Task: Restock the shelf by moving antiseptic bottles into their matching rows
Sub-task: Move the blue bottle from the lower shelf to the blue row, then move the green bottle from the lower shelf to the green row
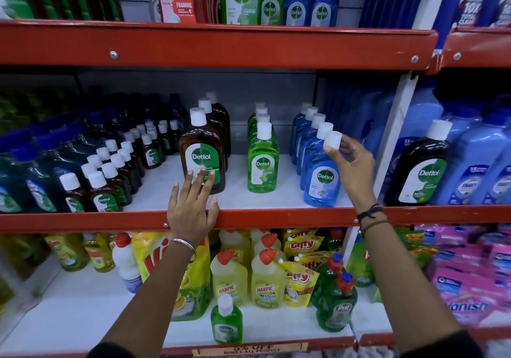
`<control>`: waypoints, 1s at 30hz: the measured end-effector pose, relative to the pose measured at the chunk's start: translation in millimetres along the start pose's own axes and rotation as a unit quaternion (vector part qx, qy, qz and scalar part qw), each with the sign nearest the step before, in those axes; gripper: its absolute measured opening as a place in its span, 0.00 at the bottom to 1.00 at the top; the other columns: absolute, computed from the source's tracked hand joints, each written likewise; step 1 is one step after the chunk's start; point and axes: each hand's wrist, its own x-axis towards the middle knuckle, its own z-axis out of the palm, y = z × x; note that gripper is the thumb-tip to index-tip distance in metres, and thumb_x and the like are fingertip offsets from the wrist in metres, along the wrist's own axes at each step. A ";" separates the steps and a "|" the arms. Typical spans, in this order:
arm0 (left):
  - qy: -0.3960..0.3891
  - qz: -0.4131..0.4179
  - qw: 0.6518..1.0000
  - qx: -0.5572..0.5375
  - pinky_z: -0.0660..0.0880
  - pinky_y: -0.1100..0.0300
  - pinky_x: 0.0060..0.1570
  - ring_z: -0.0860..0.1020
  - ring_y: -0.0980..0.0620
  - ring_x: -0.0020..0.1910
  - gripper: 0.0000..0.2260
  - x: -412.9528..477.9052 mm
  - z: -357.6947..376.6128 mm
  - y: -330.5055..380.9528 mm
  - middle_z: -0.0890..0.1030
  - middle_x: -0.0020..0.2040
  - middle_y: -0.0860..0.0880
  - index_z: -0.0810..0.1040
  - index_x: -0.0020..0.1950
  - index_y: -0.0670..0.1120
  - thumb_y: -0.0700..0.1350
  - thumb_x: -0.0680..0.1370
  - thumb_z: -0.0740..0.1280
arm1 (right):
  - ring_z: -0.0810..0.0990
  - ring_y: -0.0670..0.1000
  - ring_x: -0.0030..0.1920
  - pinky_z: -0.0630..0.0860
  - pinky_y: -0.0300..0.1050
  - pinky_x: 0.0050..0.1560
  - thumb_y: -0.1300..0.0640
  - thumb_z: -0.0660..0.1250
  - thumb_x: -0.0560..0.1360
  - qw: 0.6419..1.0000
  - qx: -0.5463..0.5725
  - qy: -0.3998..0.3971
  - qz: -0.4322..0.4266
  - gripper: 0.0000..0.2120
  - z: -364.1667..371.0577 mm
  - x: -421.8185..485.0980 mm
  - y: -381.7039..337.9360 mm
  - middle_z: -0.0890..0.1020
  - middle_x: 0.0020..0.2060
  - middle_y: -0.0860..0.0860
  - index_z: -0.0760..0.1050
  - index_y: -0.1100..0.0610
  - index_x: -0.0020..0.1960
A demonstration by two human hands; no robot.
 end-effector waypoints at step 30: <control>0.018 0.010 1.000 0.015 0.64 0.42 0.68 0.67 0.46 0.74 0.23 -8.2 -2.0 -41.8 0.71 0.73 0.48 0.67 0.75 0.50 0.54 0.80 0.53 | 0.80 0.44 0.51 0.76 0.40 0.54 0.57 0.75 0.68 0.923 0.007 -0.318 0.217 0.14 117.8 -276.2 79.2 0.82 0.51 0.49 0.78 0.47 0.51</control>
